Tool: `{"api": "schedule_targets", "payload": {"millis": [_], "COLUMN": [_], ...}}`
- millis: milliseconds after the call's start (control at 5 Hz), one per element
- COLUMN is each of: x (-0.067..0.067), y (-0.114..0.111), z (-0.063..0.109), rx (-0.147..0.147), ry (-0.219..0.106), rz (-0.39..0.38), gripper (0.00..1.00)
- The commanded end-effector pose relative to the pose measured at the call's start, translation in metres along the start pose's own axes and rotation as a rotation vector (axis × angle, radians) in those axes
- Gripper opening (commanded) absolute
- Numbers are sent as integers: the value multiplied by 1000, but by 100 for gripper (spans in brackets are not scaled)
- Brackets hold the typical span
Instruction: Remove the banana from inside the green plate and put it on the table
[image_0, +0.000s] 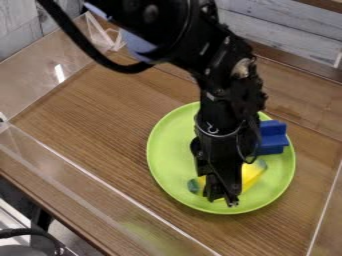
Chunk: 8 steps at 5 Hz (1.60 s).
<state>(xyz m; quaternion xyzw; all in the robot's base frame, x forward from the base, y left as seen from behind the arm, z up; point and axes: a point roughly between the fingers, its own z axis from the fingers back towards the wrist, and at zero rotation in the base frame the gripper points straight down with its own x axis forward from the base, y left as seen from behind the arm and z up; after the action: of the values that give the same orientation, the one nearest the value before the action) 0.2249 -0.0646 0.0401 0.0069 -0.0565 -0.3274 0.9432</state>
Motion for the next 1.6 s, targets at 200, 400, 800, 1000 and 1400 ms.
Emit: {"api": "schedule_targets", "payload": {"millis": [200,400,800,1000,1400], "x": [3,3,3,3,1], "y": [5,5,5,6,7], "z": [7,6,4,4,6], "rx": [20,20,22,22,22], "ry": [-37,-36,-34,-32,-25], "rz": [11,13,16,18,19], "gripper": [0,0,0,0,0]}}
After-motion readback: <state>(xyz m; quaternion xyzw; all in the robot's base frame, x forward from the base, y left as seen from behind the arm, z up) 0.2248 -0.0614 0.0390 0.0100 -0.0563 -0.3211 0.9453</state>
